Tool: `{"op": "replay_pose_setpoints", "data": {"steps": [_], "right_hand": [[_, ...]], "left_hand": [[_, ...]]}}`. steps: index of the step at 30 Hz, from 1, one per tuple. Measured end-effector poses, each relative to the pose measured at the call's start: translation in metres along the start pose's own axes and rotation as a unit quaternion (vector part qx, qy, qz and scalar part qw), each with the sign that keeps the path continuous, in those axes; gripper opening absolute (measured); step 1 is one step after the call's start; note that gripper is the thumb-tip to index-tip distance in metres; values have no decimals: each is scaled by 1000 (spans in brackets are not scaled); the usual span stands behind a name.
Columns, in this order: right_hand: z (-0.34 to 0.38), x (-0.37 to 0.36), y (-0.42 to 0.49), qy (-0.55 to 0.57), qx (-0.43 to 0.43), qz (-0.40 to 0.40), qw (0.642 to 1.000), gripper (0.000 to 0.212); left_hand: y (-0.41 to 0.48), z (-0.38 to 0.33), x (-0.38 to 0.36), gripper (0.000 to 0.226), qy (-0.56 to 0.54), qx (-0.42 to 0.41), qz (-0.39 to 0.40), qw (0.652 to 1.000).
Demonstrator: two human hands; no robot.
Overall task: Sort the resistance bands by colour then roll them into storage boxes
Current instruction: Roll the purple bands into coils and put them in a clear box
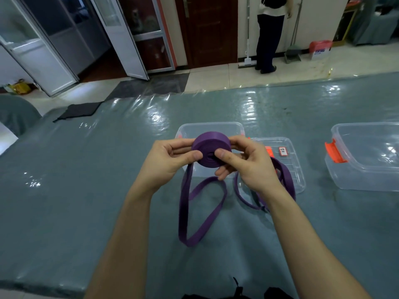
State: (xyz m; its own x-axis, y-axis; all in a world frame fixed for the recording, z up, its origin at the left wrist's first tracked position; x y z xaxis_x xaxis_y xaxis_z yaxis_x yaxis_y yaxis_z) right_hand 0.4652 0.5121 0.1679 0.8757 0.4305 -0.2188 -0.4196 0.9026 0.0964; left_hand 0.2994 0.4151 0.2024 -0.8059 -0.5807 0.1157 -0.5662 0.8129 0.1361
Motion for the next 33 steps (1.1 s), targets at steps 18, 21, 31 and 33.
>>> {"op": "replay_pose_setpoints", "data": {"steps": [18, 21, 31, 33], "right_hand": [[23, -3, 4, -267, 103, 53, 957, 18], [16, 4, 6, -232, 68, 52, 969, 21], [65, -40, 36, -430, 184, 141, 872, 30], [96, -51, 54, -366, 179, 142, 902, 28]], "left_hand": [[18, -23, 0, 37, 253, -27, 108, 961], [15, -17, -4, 36, 279, -41, 121, 952], [27, -91, -8, 26, 465, -278, 118, 832], [41, -114, 17, 35, 360, -256, 70, 894]]}}
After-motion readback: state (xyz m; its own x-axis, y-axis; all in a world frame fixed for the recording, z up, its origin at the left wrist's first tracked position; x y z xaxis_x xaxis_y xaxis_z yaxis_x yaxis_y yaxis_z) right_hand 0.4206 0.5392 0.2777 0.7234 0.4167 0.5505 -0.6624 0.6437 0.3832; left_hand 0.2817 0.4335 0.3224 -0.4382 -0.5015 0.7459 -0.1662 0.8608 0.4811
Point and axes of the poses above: each hand's wrist, its own y-axis towards the middle knuckle, its own x-axis out of the back of the hand, z = x × y, the point moved 8 cm from there along y, towards the middle knuckle, and after that the axes turned 15 degrees about -z, right-handed, at the moved point
